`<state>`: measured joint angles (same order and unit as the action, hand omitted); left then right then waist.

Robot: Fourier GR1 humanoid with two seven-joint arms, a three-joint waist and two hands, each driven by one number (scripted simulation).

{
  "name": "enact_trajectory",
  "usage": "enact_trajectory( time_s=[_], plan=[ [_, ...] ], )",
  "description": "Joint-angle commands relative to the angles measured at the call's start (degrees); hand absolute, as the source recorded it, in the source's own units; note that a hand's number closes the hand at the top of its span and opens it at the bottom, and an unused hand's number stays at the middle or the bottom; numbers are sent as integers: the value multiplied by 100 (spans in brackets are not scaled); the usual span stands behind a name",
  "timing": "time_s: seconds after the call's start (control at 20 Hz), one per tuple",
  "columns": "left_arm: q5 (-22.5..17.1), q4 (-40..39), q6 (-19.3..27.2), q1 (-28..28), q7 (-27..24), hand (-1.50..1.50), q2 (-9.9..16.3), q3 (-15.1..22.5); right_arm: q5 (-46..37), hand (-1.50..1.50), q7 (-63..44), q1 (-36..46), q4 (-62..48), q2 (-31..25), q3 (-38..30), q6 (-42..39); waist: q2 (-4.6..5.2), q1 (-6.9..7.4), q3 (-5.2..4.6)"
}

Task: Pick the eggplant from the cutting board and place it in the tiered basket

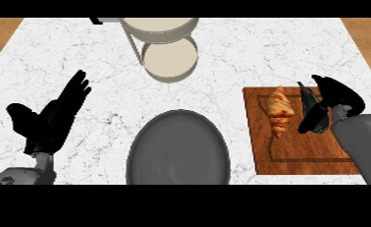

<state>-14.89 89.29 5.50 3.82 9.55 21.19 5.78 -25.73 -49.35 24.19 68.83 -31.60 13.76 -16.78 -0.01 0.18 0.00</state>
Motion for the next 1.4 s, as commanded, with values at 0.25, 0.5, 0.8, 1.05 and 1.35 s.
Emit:
enact_trajectory(
  time_s=[0.25,0.5,0.8,1.05,1.35],
  plan=[
    [189,-193,-119,72,-49,0,-293,-172,276,150,-45,-41,-185,304,-382,-967,0,-14,-1],
    [138,170,-162,183,434,0,-181,-264,-401,150,388,-465,30,463,246,-763,-2,-10,1],
    [37,106,-457,-23,312,0,-15,-599,-980,150,-712,-916,1254,801,343,-275,-37,-105,-7],
    [150,86,-290,-446,150,0,-236,-415,-2377,150,-2173,-1690,2268,1712,1274,963,-189,-356,-32],
    [320,103,-170,-387,47,0,-228,-436,-4525,150,-2807,-1582,3516,1893,1863,1536,-169,-317,-28]
  ],
)
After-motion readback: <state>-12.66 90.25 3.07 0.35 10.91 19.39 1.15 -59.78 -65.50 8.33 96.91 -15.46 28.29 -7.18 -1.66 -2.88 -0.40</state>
